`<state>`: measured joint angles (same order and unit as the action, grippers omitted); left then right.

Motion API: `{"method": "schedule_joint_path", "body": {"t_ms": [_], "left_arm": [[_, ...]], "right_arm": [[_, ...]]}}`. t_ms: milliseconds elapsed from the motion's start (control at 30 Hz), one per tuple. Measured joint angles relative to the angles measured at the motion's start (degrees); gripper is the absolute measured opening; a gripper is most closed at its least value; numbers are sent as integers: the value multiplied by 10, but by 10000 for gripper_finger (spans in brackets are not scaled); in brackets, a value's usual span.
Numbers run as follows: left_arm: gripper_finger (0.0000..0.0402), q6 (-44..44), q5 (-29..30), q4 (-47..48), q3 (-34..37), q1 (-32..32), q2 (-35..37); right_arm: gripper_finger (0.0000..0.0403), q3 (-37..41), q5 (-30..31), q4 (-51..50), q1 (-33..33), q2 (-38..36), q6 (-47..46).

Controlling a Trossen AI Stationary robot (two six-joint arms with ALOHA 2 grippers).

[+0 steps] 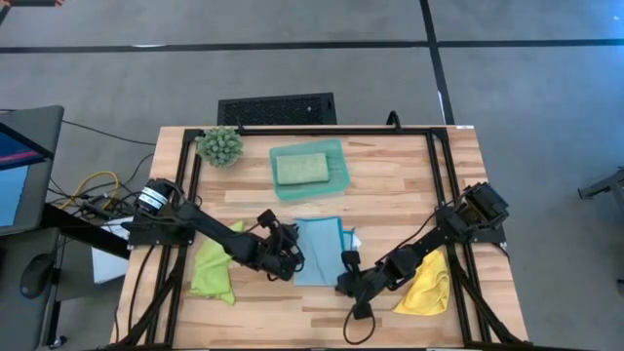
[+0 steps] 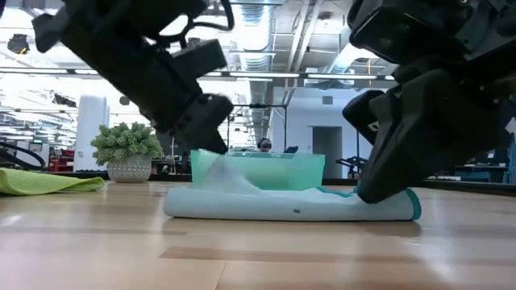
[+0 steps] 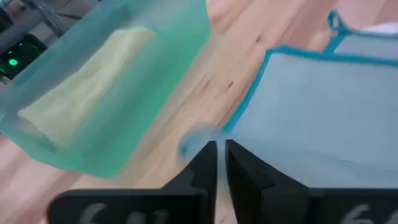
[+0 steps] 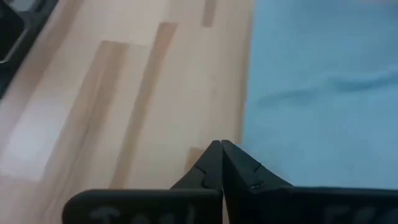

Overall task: Fold microfiber towels
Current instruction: Fold the blue towel

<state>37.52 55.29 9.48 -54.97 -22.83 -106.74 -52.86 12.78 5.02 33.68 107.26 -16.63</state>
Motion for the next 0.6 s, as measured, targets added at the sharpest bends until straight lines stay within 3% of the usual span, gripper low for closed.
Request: {"method": "schedule_joint_path", "body": {"t_ms": [367,467,600], "left_arm": [[187,-14,-58,-26,0,31,-37],[212,-15,-61,-25,0,25,-22],[225,-23,-74,-17,0,8,8]], "right_arm": [[17,0,-189,-6,21,-3,-10],[14,0,-137,-26,35,-27,-1],[12,1,33,-91,28,-63,-43]]}}
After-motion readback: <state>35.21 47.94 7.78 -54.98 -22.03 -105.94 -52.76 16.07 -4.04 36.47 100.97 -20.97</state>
